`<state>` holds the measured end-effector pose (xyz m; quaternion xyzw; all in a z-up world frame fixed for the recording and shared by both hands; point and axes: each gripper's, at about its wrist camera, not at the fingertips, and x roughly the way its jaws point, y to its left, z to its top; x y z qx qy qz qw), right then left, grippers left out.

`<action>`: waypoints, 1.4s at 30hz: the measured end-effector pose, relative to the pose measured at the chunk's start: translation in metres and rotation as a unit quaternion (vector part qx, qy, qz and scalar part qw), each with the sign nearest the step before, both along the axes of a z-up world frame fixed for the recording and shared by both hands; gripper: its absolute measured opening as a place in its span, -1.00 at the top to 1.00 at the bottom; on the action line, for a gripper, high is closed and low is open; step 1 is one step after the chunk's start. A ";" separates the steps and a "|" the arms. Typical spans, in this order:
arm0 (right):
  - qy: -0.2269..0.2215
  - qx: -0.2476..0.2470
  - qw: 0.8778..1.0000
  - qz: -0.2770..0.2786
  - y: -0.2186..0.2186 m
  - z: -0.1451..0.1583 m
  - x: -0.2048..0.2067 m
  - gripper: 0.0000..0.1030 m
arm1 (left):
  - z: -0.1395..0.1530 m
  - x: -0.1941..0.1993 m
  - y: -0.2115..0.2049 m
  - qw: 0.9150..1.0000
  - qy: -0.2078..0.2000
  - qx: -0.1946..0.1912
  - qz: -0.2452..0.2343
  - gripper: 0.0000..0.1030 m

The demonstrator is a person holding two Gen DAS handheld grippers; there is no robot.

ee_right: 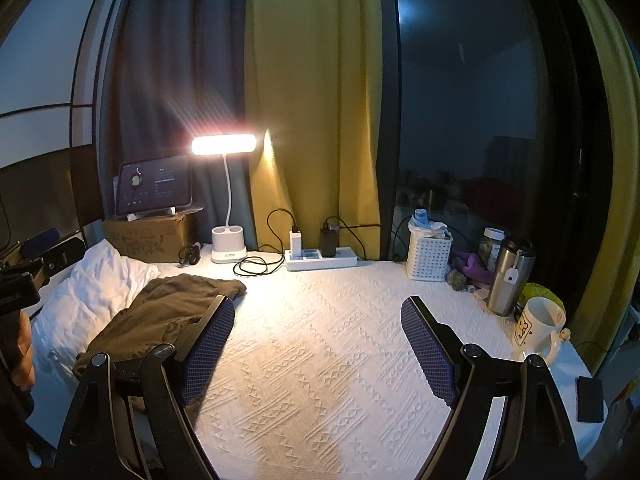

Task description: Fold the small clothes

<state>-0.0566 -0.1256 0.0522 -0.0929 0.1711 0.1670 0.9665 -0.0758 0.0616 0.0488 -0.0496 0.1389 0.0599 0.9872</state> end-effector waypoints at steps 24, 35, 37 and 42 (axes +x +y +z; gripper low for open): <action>0.001 -0.006 1.000 0.004 -0.004 0.000 0.002 -0.68 | 0.000 -0.001 -0.003 1.000 0.002 -0.008 -0.004 -0.98; 0.000 -0.007 1.000 0.004 -0.005 0.000 0.001 -0.68 | -0.001 0.000 -0.007 1.000 0.004 -0.008 -0.008 -0.98; 0.000 -0.007 1.000 0.004 -0.004 0.000 0.001 -0.68 | 0.000 0.000 -0.008 1.000 0.004 -0.007 -0.009 -0.98; 0.000 -0.007 1.000 0.004 -0.004 0.001 0.000 -0.68 | -0.001 0.002 -0.011 1.000 0.010 -0.001 -0.001 -0.98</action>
